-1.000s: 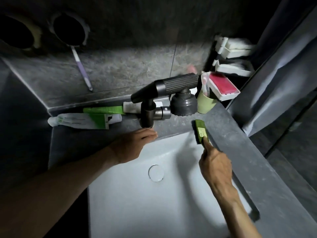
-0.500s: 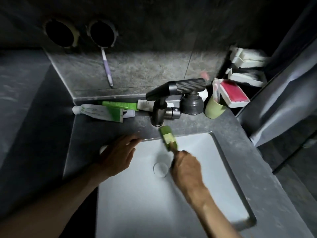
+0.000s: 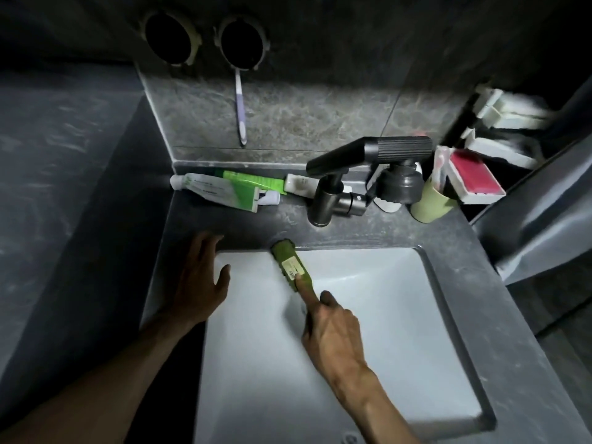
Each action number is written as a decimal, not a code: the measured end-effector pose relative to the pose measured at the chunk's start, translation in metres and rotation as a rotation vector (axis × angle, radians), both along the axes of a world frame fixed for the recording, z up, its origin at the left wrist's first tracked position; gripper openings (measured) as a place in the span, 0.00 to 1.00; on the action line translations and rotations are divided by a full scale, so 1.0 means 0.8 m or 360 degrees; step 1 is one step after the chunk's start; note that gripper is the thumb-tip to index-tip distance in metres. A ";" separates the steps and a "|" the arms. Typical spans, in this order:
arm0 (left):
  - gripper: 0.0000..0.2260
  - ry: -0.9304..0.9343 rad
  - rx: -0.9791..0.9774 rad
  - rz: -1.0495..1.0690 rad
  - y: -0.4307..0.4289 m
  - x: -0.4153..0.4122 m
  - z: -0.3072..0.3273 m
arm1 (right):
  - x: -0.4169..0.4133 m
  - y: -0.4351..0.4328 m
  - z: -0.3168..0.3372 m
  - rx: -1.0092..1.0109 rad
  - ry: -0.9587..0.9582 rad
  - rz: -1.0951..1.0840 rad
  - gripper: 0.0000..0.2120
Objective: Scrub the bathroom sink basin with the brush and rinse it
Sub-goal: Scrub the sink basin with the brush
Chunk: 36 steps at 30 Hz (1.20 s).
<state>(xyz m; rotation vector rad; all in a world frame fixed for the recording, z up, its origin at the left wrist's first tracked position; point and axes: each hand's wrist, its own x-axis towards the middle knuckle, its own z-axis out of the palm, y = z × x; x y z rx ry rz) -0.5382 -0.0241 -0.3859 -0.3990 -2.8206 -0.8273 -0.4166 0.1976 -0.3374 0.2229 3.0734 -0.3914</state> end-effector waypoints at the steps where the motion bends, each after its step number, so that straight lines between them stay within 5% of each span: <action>1: 0.28 -0.0002 0.0034 -0.0012 0.001 0.001 0.001 | -0.004 0.013 0.001 0.0049 -0.0019 -0.0004 0.31; 7: 0.25 -0.0045 0.0081 -0.0026 0.001 0.000 0.000 | 0.015 0.104 0.004 0.0201 -0.0030 -0.0472 0.30; 12: 0.25 -0.0025 -0.0080 -0.0006 -0.002 0.002 0.007 | -0.027 0.021 -0.002 0.0167 -0.0046 0.0097 0.35; 15: 0.25 -0.0023 -0.0066 0.0004 -0.002 0.002 0.008 | -0.032 0.058 -0.006 0.0171 -0.0206 -0.0049 0.29; 19: 0.25 0.0009 -0.0116 0.0008 0.000 0.001 0.012 | 0.004 0.133 -0.004 0.0452 -0.0185 -0.0214 0.43; 24: 0.25 0.0011 -0.0126 -0.0005 -0.001 -0.002 0.008 | -0.041 0.050 0.004 0.0264 -0.0195 0.0205 0.36; 26: 0.25 0.0010 -0.0135 -0.0002 -0.003 -0.001 0.008 | -0.056 0.025 0.010 0.0307 -0.0128 0.0435 0.41; 32: 0.25 0.0035 -0.0115 0.0020 0.003 -0.003 0.010 | -0.005 0.143 0.002 0.0644 -0.0309 0.0057 0.51; 36: 0.26 0.0053 -0.0115 0.0027 0.003 -0.004 0.009 | -0.035 0.104 0.011 0.0596 -0.0246 0.0362 0.48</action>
